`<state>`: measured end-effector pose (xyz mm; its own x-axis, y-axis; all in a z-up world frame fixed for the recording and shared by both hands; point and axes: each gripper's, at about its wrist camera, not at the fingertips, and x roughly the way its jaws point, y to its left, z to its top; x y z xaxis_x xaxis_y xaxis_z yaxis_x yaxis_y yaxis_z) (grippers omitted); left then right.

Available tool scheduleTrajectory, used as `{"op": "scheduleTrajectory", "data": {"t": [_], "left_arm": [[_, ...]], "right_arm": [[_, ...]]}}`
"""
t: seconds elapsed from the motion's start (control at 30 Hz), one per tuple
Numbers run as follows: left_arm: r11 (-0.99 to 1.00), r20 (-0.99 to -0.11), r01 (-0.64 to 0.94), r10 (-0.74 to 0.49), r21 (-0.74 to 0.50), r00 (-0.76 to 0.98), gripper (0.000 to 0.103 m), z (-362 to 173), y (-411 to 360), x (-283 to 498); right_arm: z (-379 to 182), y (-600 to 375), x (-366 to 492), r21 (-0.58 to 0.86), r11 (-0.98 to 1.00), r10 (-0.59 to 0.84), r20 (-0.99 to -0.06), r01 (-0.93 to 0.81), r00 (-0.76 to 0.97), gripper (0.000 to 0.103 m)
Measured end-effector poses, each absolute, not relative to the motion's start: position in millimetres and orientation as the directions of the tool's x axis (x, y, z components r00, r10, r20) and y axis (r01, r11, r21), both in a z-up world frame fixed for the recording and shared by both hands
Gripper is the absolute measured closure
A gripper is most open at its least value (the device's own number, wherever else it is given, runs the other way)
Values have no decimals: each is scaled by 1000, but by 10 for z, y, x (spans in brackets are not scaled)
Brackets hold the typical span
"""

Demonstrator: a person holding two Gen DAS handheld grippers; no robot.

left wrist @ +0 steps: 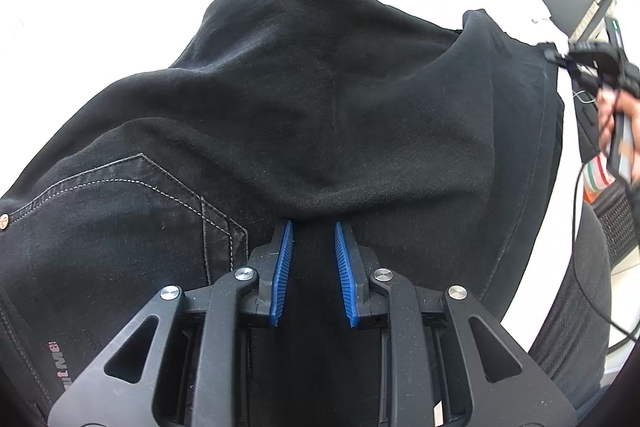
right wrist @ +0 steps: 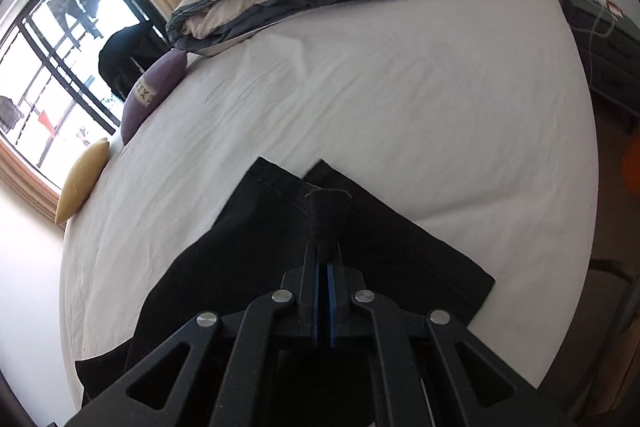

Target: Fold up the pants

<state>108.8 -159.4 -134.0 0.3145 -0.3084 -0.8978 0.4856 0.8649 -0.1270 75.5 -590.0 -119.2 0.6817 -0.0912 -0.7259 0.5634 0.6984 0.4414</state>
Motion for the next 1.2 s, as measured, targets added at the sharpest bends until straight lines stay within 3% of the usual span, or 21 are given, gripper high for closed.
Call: {"op": "scheduleTrajectory", "data": {"t": [0.33, 0.63, 1.2], "left_arm": [[886, -914, 458, -238, -67, 327, 81, -1317, -1839, 1085], [898, -911, 434, -233, -68, 341, 80, -1302, -1953, 1056], [894, -894, 433, -284, -117, 346, 79, -1295, -1743, 1111]], "right_arm": [[-1190, -5979, 322, 524, 649, -156, -617, 551, 771, 99], [-1685, -6134, 21, 564, 530, -149, -673, 633, 724, 99], [-1649, -6234, 58, 557, 507, -200, -666, 658, 719, 99]]}}
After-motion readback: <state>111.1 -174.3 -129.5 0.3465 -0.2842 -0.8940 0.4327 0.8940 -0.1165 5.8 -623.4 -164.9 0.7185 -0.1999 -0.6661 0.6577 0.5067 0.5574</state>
